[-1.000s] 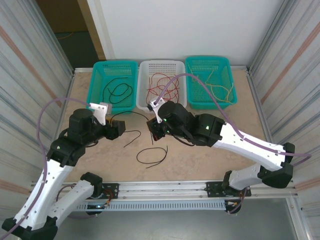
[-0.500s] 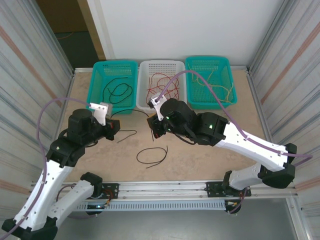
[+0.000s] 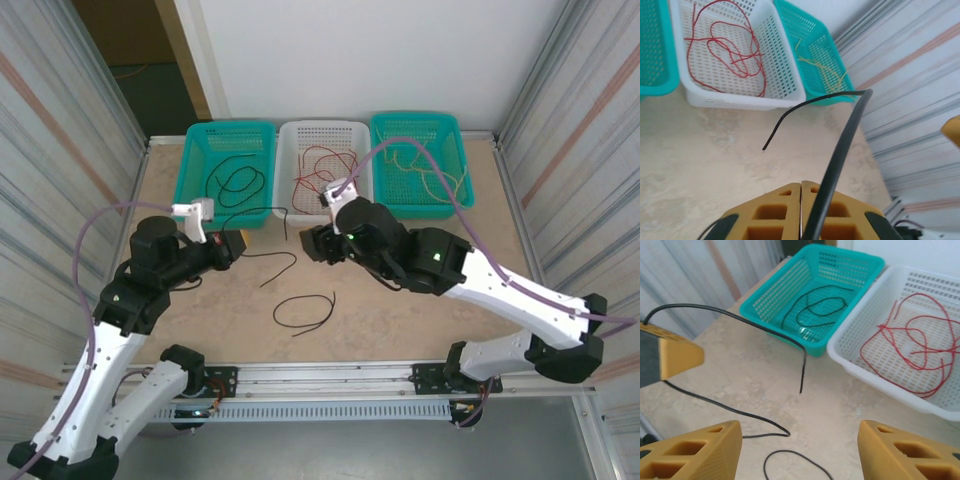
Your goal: Untangle the cables
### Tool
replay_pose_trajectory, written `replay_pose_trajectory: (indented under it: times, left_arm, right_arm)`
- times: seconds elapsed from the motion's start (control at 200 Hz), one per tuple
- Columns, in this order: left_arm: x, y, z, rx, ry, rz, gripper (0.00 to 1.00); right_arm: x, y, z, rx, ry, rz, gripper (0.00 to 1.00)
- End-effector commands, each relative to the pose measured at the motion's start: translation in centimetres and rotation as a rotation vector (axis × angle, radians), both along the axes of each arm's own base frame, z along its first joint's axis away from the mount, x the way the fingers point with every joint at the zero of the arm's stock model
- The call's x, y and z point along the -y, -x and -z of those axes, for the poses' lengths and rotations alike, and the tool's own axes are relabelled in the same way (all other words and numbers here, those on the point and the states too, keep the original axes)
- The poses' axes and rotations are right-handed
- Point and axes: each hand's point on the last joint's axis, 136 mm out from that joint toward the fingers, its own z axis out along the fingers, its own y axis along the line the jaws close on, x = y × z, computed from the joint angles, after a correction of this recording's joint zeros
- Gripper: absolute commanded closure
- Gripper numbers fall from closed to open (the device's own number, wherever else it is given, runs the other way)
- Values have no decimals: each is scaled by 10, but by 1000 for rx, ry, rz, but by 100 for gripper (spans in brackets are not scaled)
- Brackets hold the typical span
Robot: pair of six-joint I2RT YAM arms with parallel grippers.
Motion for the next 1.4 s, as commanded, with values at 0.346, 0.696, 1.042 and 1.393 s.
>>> replay_pose_trajectory:
  times: [0.346,0.696,1.042,1.393]
  left_arm:
    - [1,-13,-39,-150,474,-70,100]
    - [3,-17,-59,-212,615,-78,100]
    - [5,-17,-69,-214,654,-61,100]
    - [6,-18,-66,-222,652,-60,100]
  right_arm:
    - [37,-6,15,-112,-184,74,32]
    - [-31,30,31,-123,-147,-191,29]
    - [-33,-10,59,-210,-157,-25,23]
    - [-59,-24,75,-245,-227,-19,44]
